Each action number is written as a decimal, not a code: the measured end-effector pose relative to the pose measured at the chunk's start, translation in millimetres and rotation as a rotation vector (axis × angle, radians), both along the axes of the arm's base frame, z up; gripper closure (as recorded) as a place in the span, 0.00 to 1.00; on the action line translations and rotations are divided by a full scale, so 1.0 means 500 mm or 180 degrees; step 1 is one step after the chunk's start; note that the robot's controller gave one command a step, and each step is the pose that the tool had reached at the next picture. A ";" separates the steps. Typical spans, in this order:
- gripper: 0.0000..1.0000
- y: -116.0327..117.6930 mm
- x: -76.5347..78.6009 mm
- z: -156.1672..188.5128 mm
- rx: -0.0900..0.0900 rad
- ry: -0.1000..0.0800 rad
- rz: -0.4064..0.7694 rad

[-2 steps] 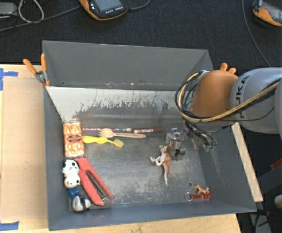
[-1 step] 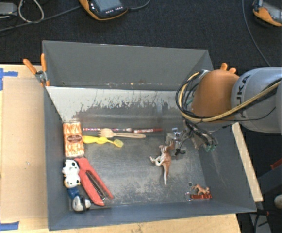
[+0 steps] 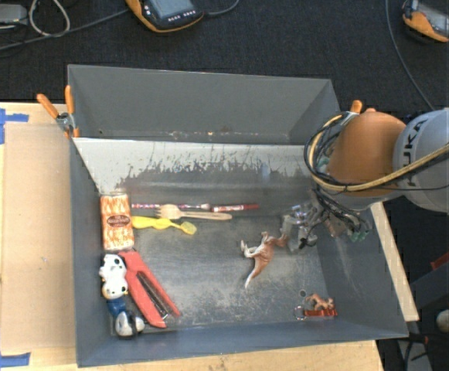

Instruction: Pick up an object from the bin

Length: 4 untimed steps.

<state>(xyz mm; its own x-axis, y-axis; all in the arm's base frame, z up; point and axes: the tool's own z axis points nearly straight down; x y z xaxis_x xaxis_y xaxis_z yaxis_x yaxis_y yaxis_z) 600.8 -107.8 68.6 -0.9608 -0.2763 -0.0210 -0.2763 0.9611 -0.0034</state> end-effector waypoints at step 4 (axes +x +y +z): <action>1.00 0.141 -0.030 0.051 0.0009 -0.0008 0.0237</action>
Offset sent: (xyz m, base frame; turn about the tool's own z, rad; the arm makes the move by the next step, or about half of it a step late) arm 0.0000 0.0000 0.0000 0.0000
